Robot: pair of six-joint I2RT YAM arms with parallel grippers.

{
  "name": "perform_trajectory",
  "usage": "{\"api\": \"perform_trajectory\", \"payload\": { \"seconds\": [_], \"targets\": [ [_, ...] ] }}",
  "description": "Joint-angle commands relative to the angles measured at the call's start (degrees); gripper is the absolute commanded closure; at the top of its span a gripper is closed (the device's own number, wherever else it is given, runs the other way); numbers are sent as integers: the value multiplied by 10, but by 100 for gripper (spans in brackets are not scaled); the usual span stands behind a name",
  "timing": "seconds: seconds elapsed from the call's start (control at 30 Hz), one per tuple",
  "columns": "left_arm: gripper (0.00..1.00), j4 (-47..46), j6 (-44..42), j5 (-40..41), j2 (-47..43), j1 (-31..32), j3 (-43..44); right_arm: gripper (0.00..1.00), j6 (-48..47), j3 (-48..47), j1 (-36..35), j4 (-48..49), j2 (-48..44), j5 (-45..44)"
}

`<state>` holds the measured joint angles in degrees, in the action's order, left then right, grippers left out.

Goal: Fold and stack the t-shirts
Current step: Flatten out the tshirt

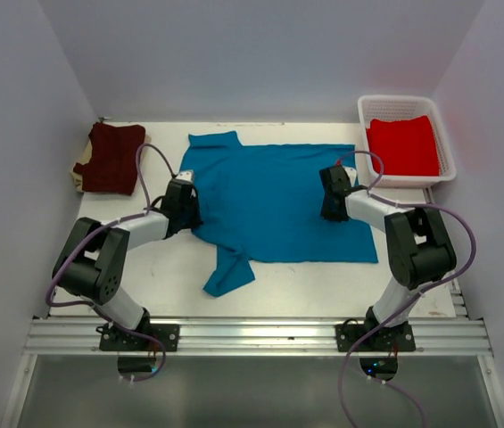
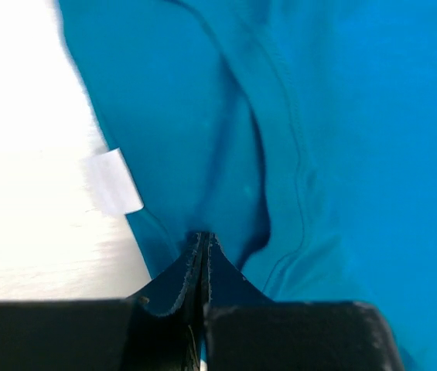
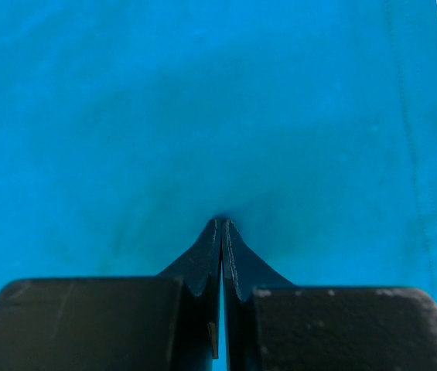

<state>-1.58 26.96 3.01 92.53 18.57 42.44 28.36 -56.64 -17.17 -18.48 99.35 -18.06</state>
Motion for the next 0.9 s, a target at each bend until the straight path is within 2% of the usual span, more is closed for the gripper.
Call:
{"api": "perform_trajectory", "payload": {
  "seconds": [0.0,0.1,0.43,0.7,0.77,0.8,0.87],
  "targets": [
    [100,91,-21,90,5,-5,13,100,26,-2,11,-32,19,-36],
    [100,119,-27,92,-4,-5,30,100,34,8,19,-36,29,-37],
    [99,194,-28,190,-13,-19,85,100,49,23,42,-58,3,-50],
    [97,202,-35,256,-39,-39,172,100,41,22,42,-48,-5,-27],
    [97,195,-36,225,-64,-37,186,100,36,21,41,-45,-6,-21],
    [97,174,-39,156,-74,-36,184,100,35,21,42,-45,-6,-20],
    [96,164,-33,95,-96,-27,170,100,34,17,41,-46,-7,-19]
  ]
}}
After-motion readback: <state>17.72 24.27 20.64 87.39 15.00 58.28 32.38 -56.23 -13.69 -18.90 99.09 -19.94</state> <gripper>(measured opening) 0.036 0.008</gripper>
